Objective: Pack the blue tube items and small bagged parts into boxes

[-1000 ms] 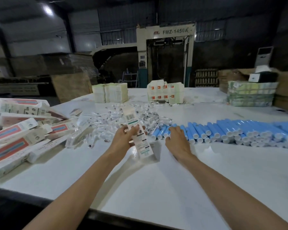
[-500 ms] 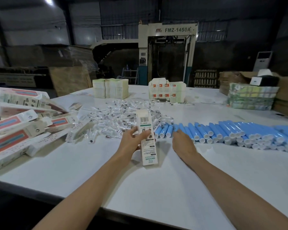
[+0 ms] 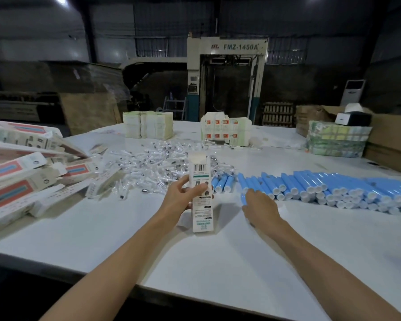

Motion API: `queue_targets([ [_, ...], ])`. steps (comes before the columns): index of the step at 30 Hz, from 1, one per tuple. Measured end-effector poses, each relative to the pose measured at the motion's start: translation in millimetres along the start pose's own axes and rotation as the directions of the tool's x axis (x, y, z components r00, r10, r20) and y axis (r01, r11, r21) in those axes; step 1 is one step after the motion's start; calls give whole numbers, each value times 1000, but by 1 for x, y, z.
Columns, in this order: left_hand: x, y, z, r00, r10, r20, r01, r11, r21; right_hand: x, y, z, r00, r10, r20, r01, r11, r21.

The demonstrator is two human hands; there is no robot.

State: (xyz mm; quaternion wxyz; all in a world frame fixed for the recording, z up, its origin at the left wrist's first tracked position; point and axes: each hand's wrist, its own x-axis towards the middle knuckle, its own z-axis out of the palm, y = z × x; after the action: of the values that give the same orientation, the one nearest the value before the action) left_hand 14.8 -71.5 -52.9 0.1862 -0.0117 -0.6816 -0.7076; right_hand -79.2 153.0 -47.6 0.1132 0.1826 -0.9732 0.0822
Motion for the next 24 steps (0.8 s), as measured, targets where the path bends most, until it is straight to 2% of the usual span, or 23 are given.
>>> queue_targets([
  [3,-3,2,1,1000,13,15,-14,1000,10,12,13,-10,981,40,190,-72,983,166],
  [4,-4,3,1,1000,13,17,-14,1000,11,14,16,-16,975,44,217,-93,970,224],
  [6,-4,4,1,999,22,28,-23,1000,14,17,20,-33,985,42,169,-109,907,407],
  [7,-4,4,2,999,30,36,-30,999,14,18,18,-45,992,46,114,-102,831,546],
  [8,-5,5,2,998,35,45,-35,999,13,17,15,-58,997,53,55,-76,704,706],
  [10,-7,7,3,998,36,59,-37,999,14,17,4,-87,998,44,-40,23,341,940],
  [11,-7,7,3,997,36,66,-37,999,16,18,-4,-100,998,20,-67,63,174,983],
  [12,-8,8,3,997,39,71,-40,999,16,19,-14,-110,996,-7,-94,95,64,993],
  [13,-8,8,4,996,43,73,-44,999,16,21,-26,-116,991,-21,-129,129,21,991],
  [16,-10,8,4,996,59,74,-60,998,16,29,-59,-121,978,-11,-210,210,34,977],
  [18,-11,9,5,996,64,69,-66,998,15,36,-74,-118,972,15,-232,230,89,969],
  [22,-13,11,5,996,60,71,-61,998,10,49,-84,-108,956,90,-278,229,358,905],
  [24,-13,10,6,995,60,73,-61,998,4,53,-83,-108,945,78,-318,249,458,853],
])
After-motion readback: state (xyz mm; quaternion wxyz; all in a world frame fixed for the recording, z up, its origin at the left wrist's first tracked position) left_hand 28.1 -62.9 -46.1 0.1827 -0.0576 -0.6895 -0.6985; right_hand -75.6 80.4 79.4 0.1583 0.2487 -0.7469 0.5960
